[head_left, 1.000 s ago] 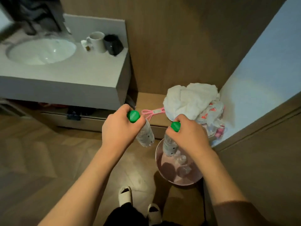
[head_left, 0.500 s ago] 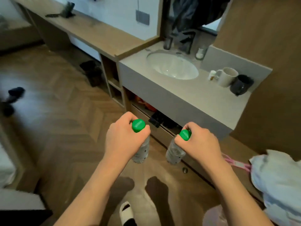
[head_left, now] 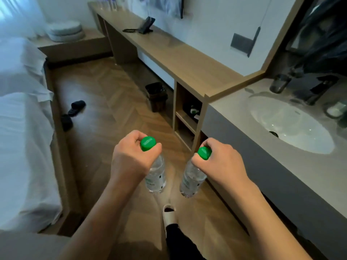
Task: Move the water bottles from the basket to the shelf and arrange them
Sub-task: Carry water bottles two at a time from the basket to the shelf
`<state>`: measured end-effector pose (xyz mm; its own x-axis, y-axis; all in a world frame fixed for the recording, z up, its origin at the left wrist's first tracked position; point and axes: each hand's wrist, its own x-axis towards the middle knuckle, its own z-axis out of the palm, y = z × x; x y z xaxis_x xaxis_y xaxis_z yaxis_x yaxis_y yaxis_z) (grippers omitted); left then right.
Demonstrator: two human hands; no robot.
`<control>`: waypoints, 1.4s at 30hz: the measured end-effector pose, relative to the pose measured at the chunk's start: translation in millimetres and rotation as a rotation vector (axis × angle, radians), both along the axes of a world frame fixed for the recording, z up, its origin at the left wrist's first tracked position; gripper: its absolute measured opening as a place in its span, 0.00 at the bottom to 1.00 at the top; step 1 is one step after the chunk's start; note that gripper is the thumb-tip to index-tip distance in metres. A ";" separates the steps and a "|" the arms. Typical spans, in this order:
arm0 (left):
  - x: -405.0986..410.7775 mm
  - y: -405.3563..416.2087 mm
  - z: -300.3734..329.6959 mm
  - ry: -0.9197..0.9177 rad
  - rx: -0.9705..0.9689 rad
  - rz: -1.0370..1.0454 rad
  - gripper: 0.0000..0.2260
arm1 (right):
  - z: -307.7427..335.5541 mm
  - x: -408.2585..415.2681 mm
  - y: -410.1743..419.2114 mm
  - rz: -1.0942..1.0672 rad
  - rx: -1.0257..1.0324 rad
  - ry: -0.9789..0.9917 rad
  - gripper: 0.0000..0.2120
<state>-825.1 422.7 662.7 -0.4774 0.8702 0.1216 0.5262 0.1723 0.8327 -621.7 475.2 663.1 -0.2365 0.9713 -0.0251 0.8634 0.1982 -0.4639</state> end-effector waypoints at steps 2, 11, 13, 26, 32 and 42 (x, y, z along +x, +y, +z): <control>-28.4 36.4 2.4 0.035 0.019 0.023 0.11 | -5.9 -32.1 46.1 0.047 0.002 -0.003 0.11; -163.8 207.5 36.3 0.119 0.073 0.127 0.12 | 16.0 -179.4 244.9 0.197 0.071 0.003 0.11; -195.6 242.9 38.8 0.110 0.095 0.163 0.12 | 20.1 -213.7 283.7 0.216 0.097 0.009 0.12; -458.5 496.3 29.7 0.016 0.096 0.115 0.10 | 13.1 -471.7 545.7 0.262 0.018 -0.025 0.11; -565.5 622.6 37.6 0.032 0.106 0.142 0.10 | 22.2 -577.8 657.8 0.242 0.021 0.019 0.10; -742.7 842.7 37.5 -0.027 0.098 0.138 0.10 | 14.2 -762.7 888.3 0.261 0.012 0.019 0.11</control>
<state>-1567.8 1265.4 700.2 -0.5957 0.7807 0.1886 0.4806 0.1583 0.8625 -1384.4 1363.5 677.2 -0.4795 0.8775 -0.0070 0.7733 0.4187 -0.4761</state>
